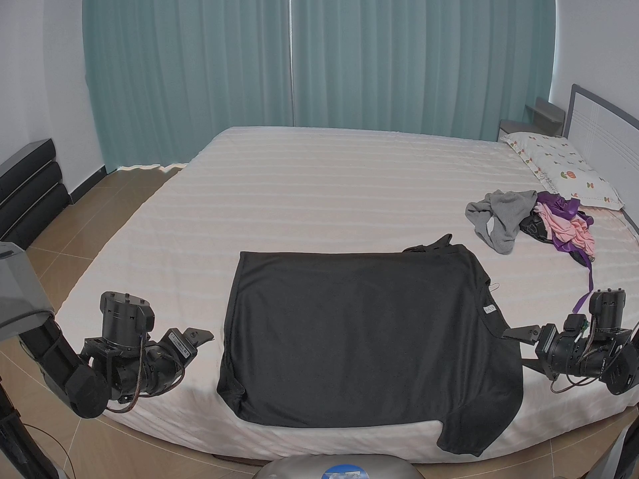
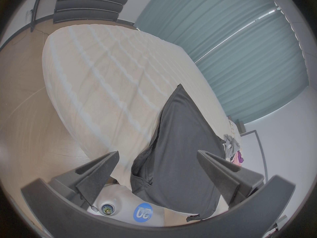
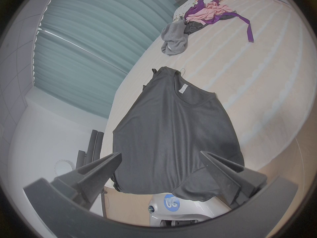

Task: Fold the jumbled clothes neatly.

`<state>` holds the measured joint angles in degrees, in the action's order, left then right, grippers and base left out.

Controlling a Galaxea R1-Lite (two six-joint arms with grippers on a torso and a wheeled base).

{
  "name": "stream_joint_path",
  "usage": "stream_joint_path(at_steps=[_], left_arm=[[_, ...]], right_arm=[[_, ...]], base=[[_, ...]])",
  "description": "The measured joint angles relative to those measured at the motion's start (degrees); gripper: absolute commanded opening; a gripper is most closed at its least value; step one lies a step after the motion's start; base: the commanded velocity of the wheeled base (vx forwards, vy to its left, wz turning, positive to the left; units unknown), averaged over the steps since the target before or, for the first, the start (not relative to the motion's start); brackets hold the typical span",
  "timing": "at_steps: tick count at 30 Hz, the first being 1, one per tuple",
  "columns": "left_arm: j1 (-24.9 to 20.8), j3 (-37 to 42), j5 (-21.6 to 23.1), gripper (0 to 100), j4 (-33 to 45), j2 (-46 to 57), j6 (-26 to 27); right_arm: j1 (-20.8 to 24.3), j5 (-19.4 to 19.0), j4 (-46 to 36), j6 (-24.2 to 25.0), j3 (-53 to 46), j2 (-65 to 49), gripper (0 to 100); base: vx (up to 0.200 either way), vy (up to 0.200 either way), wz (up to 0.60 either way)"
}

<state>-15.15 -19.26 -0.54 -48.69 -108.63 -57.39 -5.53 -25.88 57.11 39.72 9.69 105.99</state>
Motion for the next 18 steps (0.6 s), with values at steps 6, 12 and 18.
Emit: stream_joint_path(at_steps=[6, 12, 18], left_arm=[[-0.8, 1.5, 0.1, 100, -1.9, -0.1, -0.7], [-1.7, 2.1, 0.2, 100, -1.8, -0.4, -0.9], [-3.9, 1.6, 0.0, 100, -1.9, -1.7, -2.5]], right_arm=[[0.3, 0.2, 0.0, -0.6, -0.3, 1.1, 100], [0.4, 0.2, 0.0, -0.7, -0.7, 1.5, 100], [1.2, 0.5, 0.0, -1.2, -1.1, 1.7, 100]], base=[[0.000, -0.200, 0.00], [0.000, -0.200, 0.00], [0.000, -0.167, 0.00]])
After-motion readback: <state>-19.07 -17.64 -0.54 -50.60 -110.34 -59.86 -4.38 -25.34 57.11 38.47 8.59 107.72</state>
